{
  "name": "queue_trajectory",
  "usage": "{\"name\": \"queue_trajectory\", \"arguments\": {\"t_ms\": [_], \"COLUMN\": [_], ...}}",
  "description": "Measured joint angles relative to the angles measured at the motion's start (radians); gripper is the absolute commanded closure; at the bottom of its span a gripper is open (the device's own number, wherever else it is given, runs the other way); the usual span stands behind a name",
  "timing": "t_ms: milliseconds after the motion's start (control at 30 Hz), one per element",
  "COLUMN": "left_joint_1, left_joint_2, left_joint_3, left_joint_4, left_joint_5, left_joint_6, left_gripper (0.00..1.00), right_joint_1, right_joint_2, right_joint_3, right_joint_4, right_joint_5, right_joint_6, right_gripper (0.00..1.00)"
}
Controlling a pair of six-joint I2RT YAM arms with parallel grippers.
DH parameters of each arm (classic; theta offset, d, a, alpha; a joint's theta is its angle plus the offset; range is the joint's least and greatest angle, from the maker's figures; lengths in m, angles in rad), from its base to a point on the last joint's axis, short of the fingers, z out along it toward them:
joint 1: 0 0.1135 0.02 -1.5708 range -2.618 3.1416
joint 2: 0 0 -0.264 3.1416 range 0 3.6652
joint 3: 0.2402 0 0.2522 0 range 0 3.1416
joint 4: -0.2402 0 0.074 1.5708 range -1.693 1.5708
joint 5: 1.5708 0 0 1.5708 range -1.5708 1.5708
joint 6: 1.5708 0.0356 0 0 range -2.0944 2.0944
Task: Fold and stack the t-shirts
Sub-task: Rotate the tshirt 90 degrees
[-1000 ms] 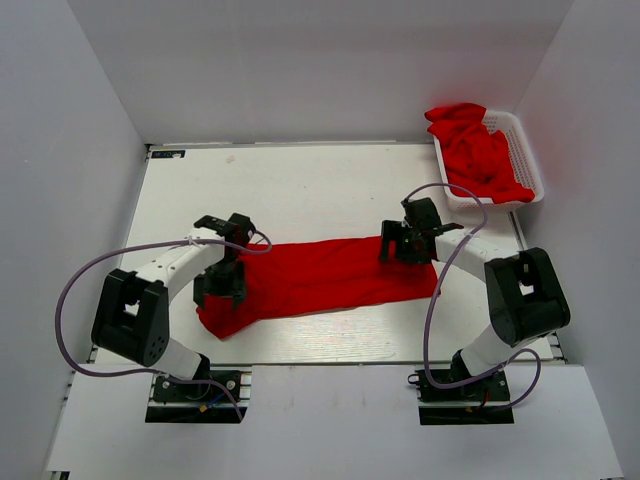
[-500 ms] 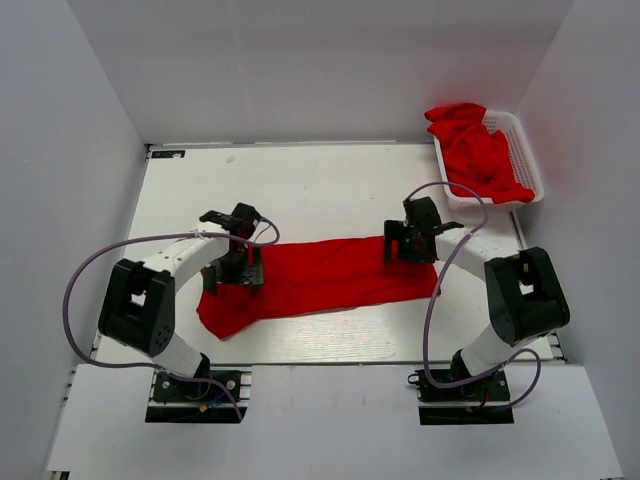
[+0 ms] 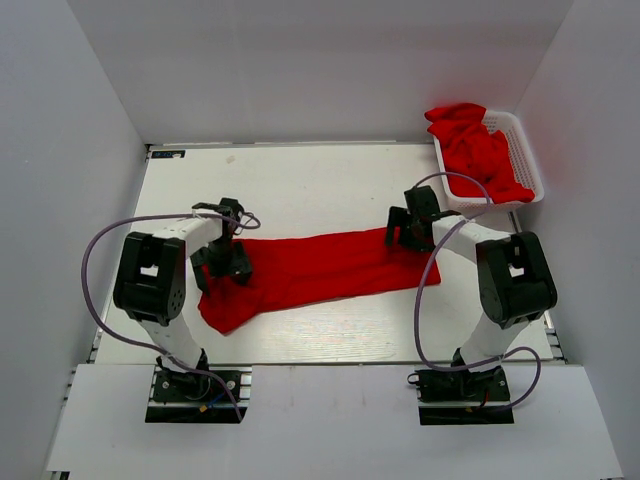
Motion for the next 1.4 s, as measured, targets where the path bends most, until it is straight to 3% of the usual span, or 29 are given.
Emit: {"name": "queue_trajectory", "arguments": {"t_ms": [367,733,833,1133,1300,1400], "left_joint_1": [0.098,0.098,0.091,0.075,0.068,0.070], "left_joint_2": [0.174,0.304,0.309,0.265,0.251,0.332], "left_joint_3": [0.276,0.827,0.806,0.378,0.353,0.467], "left_joint_4": [0.047,0.102,0.122,0.242,0.282,0.226], "left_joint_5": [0.018,0.045,0.117,0.294,0.311,0.292], "left_joint_6": [0.087,0.277,0.290,0.263,0.245,0.244], "left_gripper": [0.00,0.00,0.00,0.00,0.00,0.00], "right_joint_1": [-0.050,-0.058,-0.058,-0.058,-0.058,-0.058], "right_joint_2": [0.011,0.006,0.006,0.055,0.138,0.177], "right_joint_3": [0.023,0.101,0.169,0.274,0.285,0.286], "right_joint_4": [-0.003,-0.070,-0.075,-0.095,-0.116,-0.145], "right_joint_5": [-0.087,-0.192,-0.199,-0.218,-0.232,-0.230], "right_joint_6": [-0.005,-0.127,-0.151,-0.169,-0.154,-0.144], "right_gripper": [0.10,0.10,0.10,0.10,0.10,0.10]}}
